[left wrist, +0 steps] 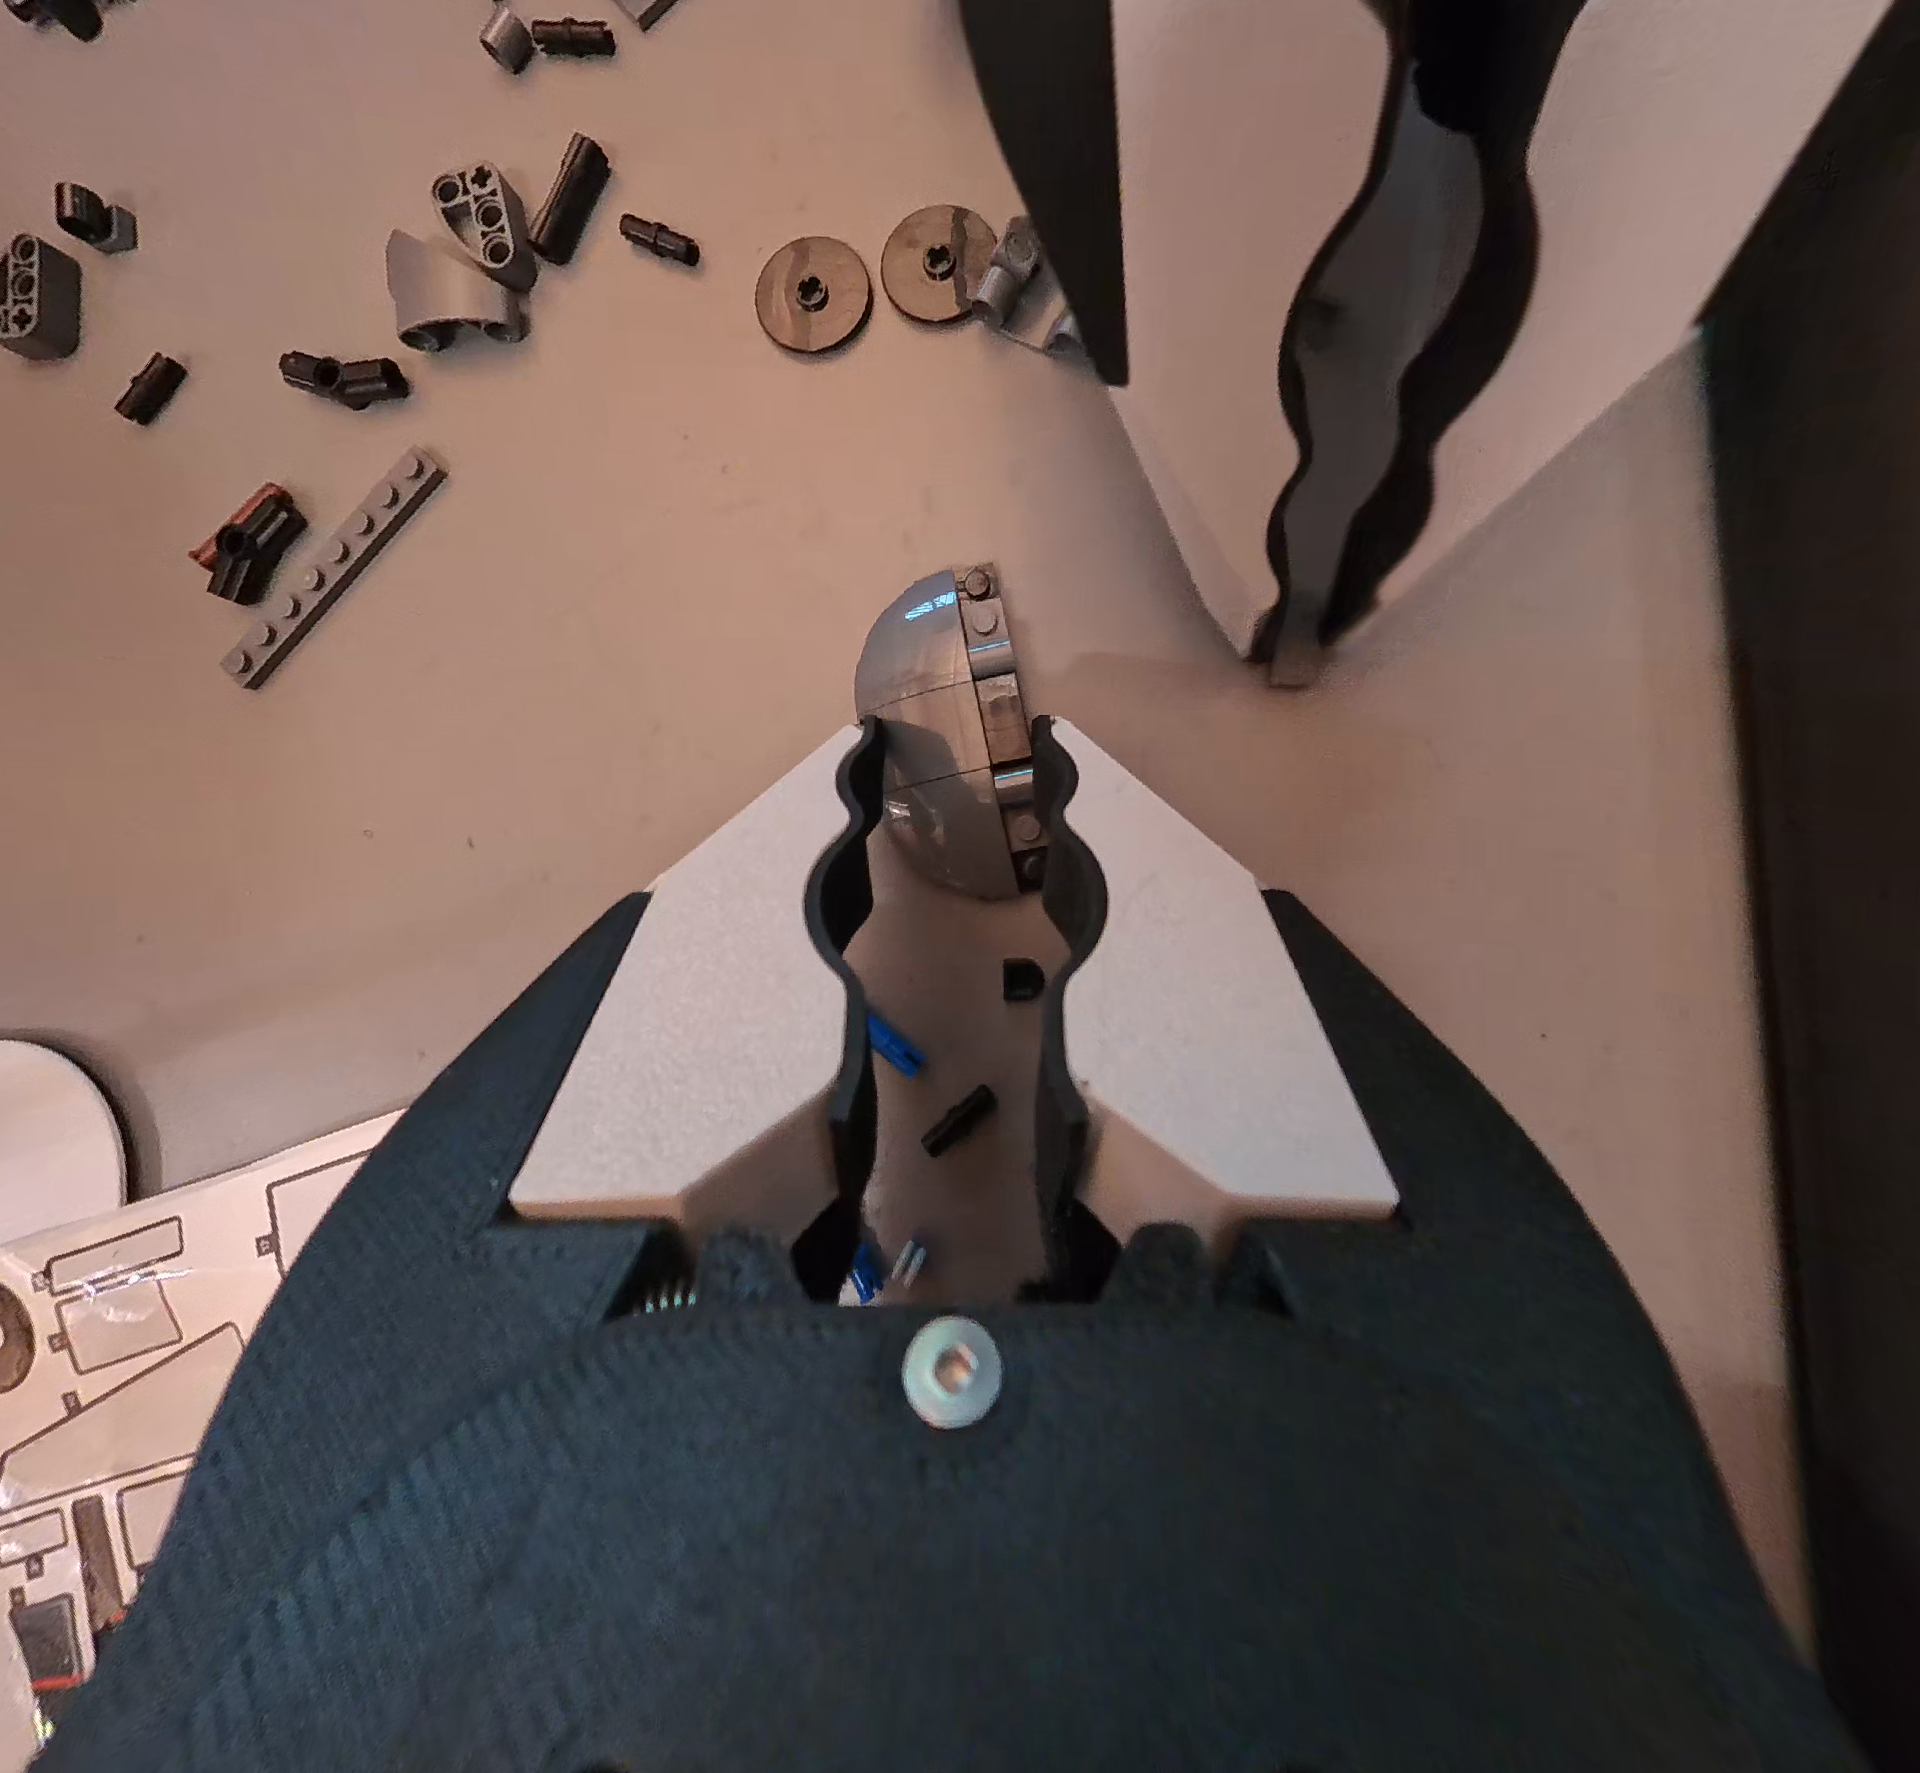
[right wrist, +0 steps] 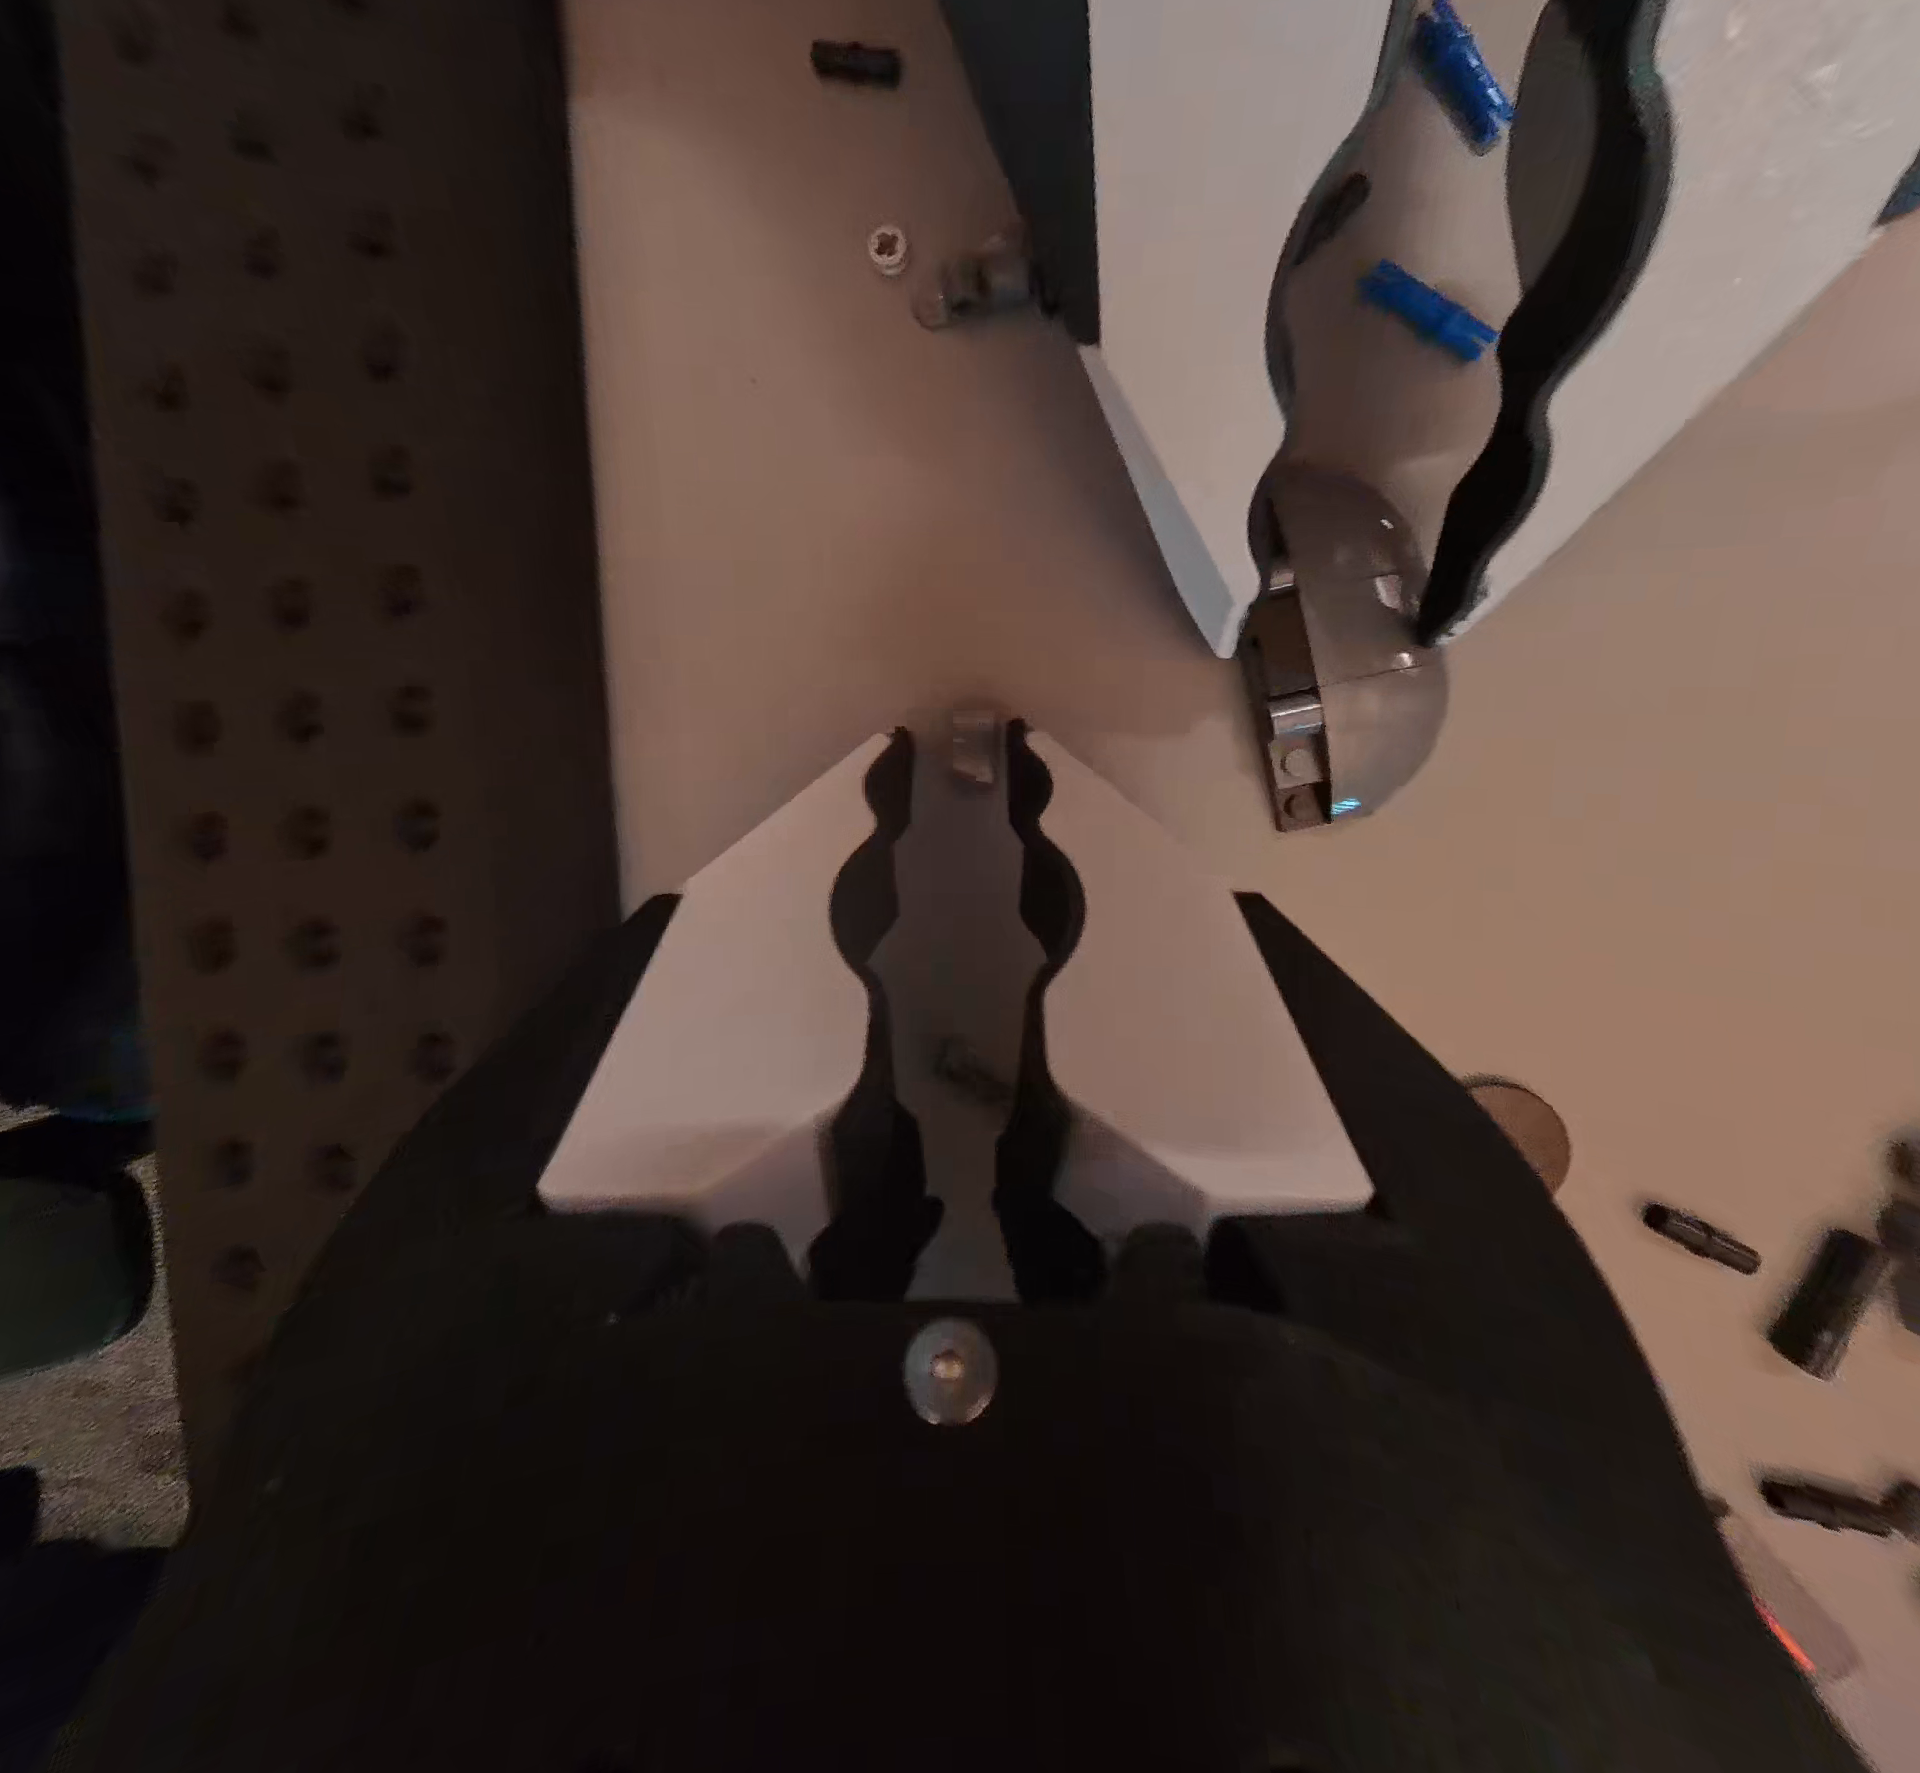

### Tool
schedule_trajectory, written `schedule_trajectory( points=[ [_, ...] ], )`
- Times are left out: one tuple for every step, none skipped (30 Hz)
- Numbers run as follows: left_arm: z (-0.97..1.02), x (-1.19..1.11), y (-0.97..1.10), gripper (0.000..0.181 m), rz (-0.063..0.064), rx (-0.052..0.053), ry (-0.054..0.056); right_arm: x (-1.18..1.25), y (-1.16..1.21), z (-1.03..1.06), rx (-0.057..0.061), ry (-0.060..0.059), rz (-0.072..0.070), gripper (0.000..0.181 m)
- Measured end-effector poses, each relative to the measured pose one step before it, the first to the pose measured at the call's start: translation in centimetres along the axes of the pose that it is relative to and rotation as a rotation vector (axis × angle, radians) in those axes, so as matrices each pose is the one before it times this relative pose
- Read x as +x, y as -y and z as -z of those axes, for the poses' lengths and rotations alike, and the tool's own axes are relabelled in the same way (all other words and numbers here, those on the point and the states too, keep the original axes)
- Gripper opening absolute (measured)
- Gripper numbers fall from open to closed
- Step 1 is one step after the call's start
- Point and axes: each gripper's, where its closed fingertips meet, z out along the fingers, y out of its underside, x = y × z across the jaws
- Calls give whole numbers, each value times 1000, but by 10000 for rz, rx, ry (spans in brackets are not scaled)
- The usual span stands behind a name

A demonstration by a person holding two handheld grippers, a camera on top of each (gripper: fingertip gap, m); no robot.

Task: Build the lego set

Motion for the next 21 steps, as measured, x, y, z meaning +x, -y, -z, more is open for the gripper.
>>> schedule_trajectory(
  points=[
    [-2,5,4,26,0,3,-4,213,-89,17,-70,-247,172,9],
    [-3,-9,2,26,4,6,-6,89,-62,47,-45,-150,138,7],
    [1,3,0,26,4,8,-5,37,-13,36,-16,-50,42,7],
    [-2,2,4,26,0,3,-1,157,5,40,26,-63,20,7],
    [7,5,-9,26,-7,-3,2,355,20,148,62,-135,24,7],
    [0,5,2,26,-7,-1,0,531,39,300,97,-183,-11,7],
    [-1,22,4,26,-7,1,-12,502,8,387,86,-115,-37,7],
    [-7,45,18,26,-15,7,-19,467,-54,334,42,-92,25,6],
    [-13,44,28,26,-18,6,-15,530,-69,221,27,-167,123,6],
    [-9,37,19,26,-19,0,-10,488,-42,65,-2,-155,165,7],
    [-10,37,21,26,-10,2,-6,397,-64,-48,-97,-136,156,7],
    [-5,26,30,26,-5,10,-17,400,-63,-98,-158,-192,173,7],
    [-13,32,10,26,-2,15,-14,359,21,-101,-140,-203,183,7],
    [0,8,2,26,8,9,-7,213,-49,-112,-145,-88,133,7],
    [5,-3,10,26,4,5,-4,233,-129,-82,-113,-39,49,7],
    [3,-2,-4,26,-1,5,-4,235,-3,-15,44,-15,-14,7],
    [-9,7,14,26,-1,5,-7,126,83,48,127,52,-40,7],
    [-5,15,10,26,-5,6,-6,133,-79,24,8,8,-19,7],
    [-15,-21,6,26,-2,1,19,178,-207,-39,-110,-64,32,7],
    [9,-52,-25,26,-3,-19,20,74,-62,-45,-32,-37,65,7],
    [13,-6,-22,26,10,1,-7,20,73,-21,40,-11,52,7]
  ],
)
